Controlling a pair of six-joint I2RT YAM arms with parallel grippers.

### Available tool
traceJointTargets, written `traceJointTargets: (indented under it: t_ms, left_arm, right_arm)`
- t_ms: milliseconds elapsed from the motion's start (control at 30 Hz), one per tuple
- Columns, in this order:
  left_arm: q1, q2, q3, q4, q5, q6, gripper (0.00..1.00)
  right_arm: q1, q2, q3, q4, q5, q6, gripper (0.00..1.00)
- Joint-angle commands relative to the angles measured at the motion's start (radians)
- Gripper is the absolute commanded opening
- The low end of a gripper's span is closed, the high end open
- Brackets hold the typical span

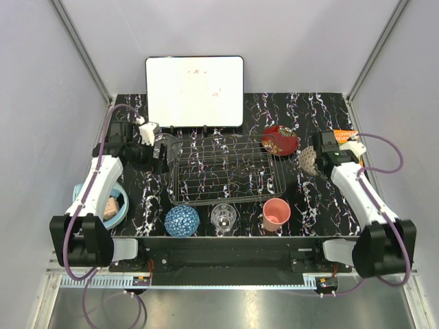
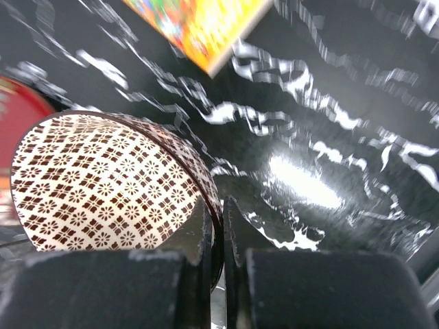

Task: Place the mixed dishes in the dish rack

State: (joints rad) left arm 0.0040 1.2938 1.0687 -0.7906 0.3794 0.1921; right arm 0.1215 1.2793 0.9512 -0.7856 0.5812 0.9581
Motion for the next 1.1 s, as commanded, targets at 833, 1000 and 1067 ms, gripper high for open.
traceJointTargets:
  t_ms: [833,1000,1067]
  left_arm:
    - [-0.156,0.136,-0.007,0.168,-0.229,0.047,0.93]
    - [-0.157,0.118,-0.007,0.163,-0.228,0.047,0.93]
    - [-0.157,0.099,-0.007,0.157,-0.234,0.053,0.94]
  right_arm:
    - [0.639,0.485,0.607,-0.092,0.896,-0.521,0.0]
    - [0.687,0.542,0.606,-0.095,0.914,-0.533,0.0]
    - [0.698,0.555,0.601,-0.095,0.911,-0.532,0.0]
